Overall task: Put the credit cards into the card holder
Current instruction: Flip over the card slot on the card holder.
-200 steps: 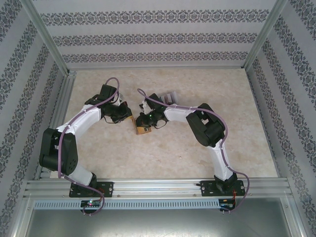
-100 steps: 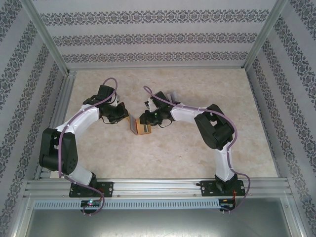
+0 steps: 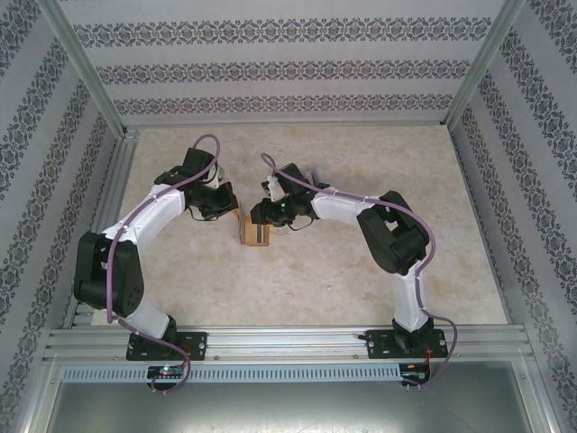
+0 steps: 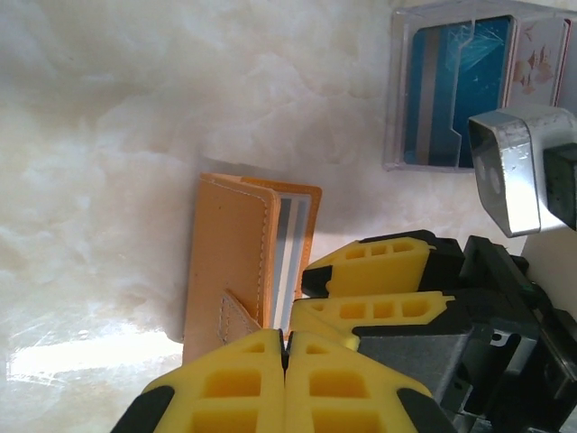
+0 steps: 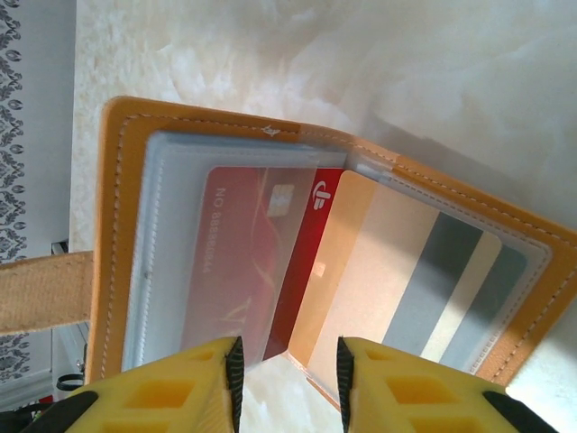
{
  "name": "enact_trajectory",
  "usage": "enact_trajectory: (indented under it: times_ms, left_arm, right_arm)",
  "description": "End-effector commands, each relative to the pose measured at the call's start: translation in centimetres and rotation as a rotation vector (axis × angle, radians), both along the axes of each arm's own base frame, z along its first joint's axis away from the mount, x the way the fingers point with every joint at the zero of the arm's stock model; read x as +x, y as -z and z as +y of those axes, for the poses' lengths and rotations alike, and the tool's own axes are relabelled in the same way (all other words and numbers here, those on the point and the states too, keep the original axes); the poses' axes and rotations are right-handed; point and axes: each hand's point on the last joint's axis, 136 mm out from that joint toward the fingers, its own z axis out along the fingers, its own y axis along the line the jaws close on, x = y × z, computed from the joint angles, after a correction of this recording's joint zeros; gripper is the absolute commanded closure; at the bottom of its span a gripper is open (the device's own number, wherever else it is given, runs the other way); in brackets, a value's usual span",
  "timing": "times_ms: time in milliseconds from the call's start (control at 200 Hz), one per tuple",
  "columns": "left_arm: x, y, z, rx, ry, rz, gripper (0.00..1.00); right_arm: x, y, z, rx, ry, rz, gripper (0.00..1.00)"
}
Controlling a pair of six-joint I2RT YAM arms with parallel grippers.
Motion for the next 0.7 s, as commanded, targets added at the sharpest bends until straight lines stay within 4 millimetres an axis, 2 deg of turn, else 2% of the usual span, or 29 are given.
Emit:
enact_trajectory:
  times_ms: [0, 175, 390, 694]
  left_arm:
    - [-0.3, 0.7, -0.6, 0.035, 0.036, 0.032, 1.0]
    - [-0.4, 1.5, -2.1, 0.05, 0.076, 0.053, 1.0]
    - [-0.5, 1.5, -1.5, 0.08, 0.068, 0.052, 1.0]
    - [-1.0, 2.4, -0.5, 0.102, 0.044, 0.074, 1.0]
  right_arm:
    - [-0.5, -2.5, 0.4, 0.053, -0.025, -0.029, 0.63]
    - [-1.0, -2.3, 0.2, 0.063, -0.025, -0.015, 0.58]
    - [-1.1, -0.4, -0.1, 0.044, -0.009, 0.023, 0.59]
    - [-0.9, -1.7, 0.4, 0.071, -0.019, 0.002, 0.6]
